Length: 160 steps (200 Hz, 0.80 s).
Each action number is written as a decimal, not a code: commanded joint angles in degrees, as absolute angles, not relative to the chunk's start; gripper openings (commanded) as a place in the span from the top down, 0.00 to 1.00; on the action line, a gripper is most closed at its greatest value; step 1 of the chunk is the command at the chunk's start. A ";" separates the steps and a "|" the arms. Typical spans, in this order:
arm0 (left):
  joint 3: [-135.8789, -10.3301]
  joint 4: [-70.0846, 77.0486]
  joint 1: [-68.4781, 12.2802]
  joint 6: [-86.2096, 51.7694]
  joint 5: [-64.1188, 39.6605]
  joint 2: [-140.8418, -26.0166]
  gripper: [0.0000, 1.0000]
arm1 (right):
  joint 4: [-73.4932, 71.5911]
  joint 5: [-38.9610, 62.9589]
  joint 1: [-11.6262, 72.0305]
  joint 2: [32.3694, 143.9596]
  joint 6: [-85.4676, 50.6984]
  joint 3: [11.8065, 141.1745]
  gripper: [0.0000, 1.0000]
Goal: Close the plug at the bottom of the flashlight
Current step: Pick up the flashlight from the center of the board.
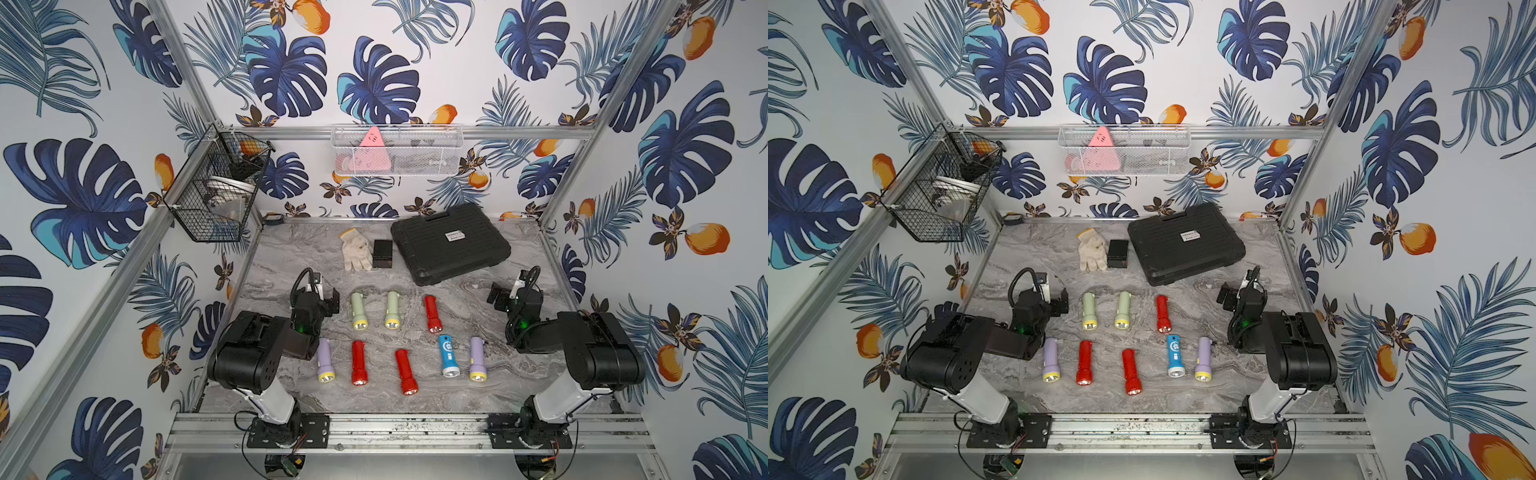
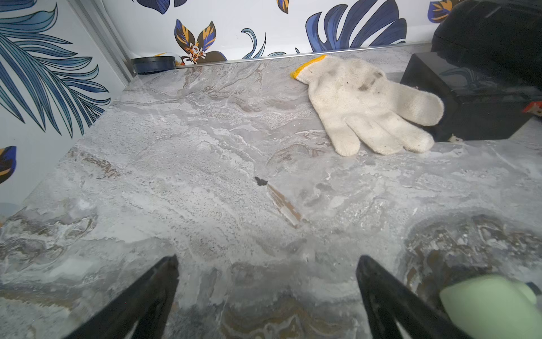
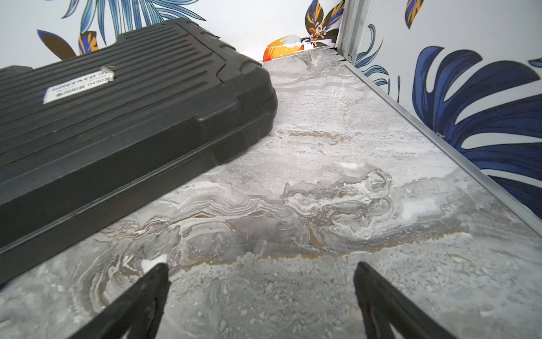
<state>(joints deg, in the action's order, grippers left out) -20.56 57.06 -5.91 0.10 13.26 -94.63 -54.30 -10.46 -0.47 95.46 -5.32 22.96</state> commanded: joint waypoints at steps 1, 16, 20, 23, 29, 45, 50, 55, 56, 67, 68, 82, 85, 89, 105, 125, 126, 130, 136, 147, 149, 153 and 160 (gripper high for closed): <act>-20.75 59.54 -5.98 0.97 13.40 -94.66 0.01 | -55.77 -9.76 -0.53 95.36 -4.84 23.04 0.00; -20.74 59.59 -5.97 0.97 13.37 -94.66 0.01 | -56.46 -9.76 -0.53 95.53 -4.66 22.96 0.00; -20.70 59.67 -5.98 0.97 13.36 -94.70 0.01 | -56.31 -9.79 -0.53 95.47 -4.66 22.97 0.00; -20.62 59.80 -5.98 1.01 13.47 -94.59 0.01 | -56.16 -9.78 -0.53 95.45 -4.70 22.99 0.00; -20.48 60.10 -5.98 1.03 13.54 -94.57 0.01 | -55.98 -9.76 -0.53 95.36 -4.75 23.04 0.00; -20.56 59.80 -5.98 0.88 13.63 -94.57 0.01 | -56.12 -9.71 -0.53 95.45 -4.70 23.06 0.00; -20.63 59.58 -5.97 0.84 13.61 -94.53 0.01 | -56.01 -9.69 -0.53 95.44 -4.74 23.10 0.00; -20.73 59.08 -5.93 0.79 13.58 -94.42 0.01 | -55.94 -9.67 -0.53 95.45 -4.79 23.06 0.00; -20.74 58.98 -5.95 0.79 13.56 -94.41 0.01 | -56.01 -9.67 -0.53 95.45 -4.81 23.04 0.00; -20.90 58.70 -5.89 0.75 13.47 -94.43 0.01 | -56.11 -9.52 -0.53 95.45 -4.86 23.06 0.00; -20.91 58.79 -5.89 0.73 13.46 -94.45 0.01 | -56.05 -9.46 -0.53 95.41 -4.85 23.09 0.00; -21.28 57.91 -5.51 0.59 12.56 -94.39 0.01 | -54.84 -8.42 -0.91 95.37 -5.27 23.55 0.00; -21.46 57.52 -5.24 0.41 11.94 -94.39 0.01 | -54.70 -8.44 -0.96 95.34 -5.27 23.60 0.00; -21.61 57.25 -4.71 0.15 11.07 -94.43 0.01 | -54.78 -8.38 -0.97 95.35 -5.21 23.56 0.00; -21.47 57.15 -4.48 0.18 10.74 -94.22 0.01 | -55.13 -8.35 -0.97 95.45 -5.17 23.46 0.00; -21.06 58.39 -4.56 0.43 11.94 -94.24 0.01 | -56.09 -9.60 -0.92 95.06 -4.76 23.05 0.00; -21.03 58.46 -4.61 0.39 12.21 -94.23 0.01 | -55.97 -9.65 -0.89 94.91 -4.75 23.16 0.00; -21.16 58.63 -4.81 0.35 13.17 -94.01 0.01 | -55.50 -9.73 -0.88 94.39 -4.83 23.16 0.00; -21.33 57.26 -4.99 0.02 14.08 -93.10 0.01 | -54.75 -10.34 -0.88 93.34 -5.00 23.23 0.00; -22.23 54.48 -5.38 0.07 15.34 -91.11 0.01 | -49.56 -12.53 -0.79 89.94 -5.87 24.29 0.00; -22.48 53.65 -5.47 0.13 15.59 -90.67 0.01 | -48.45 -13.00 -0.79 89.19 -6.08 24.53 0.00; -22.92 52.11 -5.80 0.22 16.27 -89.85 0.01 | -46.41 -13.72 -0.79 88.00 -6.41 25.21 0.00; -23.65 49.80 -6.48 0.65 17.62 -88.38 0.01 | -42.59 -15.13 -0.79 86.00 -7.00 26.56 0.00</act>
<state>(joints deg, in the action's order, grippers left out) -21.67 54.30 -5.28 0.05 13.45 -91.83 -50.41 -10.35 -0.86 90.72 -5.41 23.83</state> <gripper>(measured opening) 0.991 0.999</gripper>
